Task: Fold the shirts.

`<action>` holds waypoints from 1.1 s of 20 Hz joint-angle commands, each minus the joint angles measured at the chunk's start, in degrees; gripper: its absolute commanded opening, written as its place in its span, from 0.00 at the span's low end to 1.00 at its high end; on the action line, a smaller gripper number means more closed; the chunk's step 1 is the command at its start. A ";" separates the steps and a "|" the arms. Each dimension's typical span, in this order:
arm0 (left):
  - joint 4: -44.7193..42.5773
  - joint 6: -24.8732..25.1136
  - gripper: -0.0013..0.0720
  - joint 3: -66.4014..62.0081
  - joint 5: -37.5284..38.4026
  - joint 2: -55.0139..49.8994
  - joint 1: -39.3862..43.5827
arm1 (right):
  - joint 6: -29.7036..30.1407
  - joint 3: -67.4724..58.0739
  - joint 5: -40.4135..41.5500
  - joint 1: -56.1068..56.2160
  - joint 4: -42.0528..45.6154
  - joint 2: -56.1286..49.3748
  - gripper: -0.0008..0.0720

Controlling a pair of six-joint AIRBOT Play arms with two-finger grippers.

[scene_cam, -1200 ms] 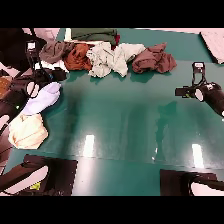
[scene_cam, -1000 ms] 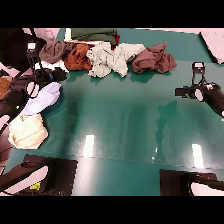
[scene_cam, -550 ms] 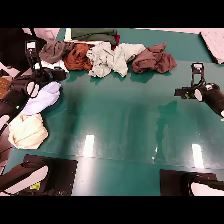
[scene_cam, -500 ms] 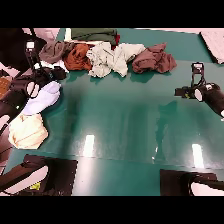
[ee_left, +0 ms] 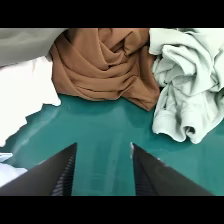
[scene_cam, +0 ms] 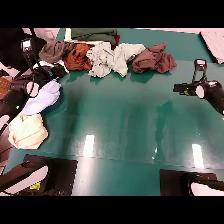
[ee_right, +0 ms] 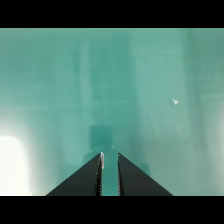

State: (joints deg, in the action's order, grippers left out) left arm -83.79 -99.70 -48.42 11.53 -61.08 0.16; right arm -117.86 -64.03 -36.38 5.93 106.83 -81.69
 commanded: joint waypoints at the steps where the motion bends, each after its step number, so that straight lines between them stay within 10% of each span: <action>1: 1.79 -0.81 0.57 -0.04 -0.13 -0.04 -0.02 | -1.05 -2.38 3.21 0.07 -10.82 0.74 0.19; 3: 1.77 -0.81 0.57 -0.04 -0.09 -0.04 -0.04 | -0.98 -4.50 8.70 0.57 -20.13 -1.03 0.25; 5: 1.73 -0.76 0.57 -0.04 0.00 -0.04 -0.04 | 1.57 -9.25 8.50 2.43 -26.75 -4.96 1.00; 13: 1.73 -0.79 0.57 -0.02 0.00 -0.04 -0.04 | 8.81 -36.54 7.80 9.94 -28.70 -27.32 1.00; 22: 1.75 -0.79 0.57 -0.02 0.02 -0.04 -0.04 | -6.01 -53.94 -6.47 11.87 -11.34 -39.50 0.94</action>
State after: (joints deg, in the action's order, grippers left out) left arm -82.04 -100.51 -48.42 11.55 -61.08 0.16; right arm -117.82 -114.45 -37.69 16.69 87.46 -118.83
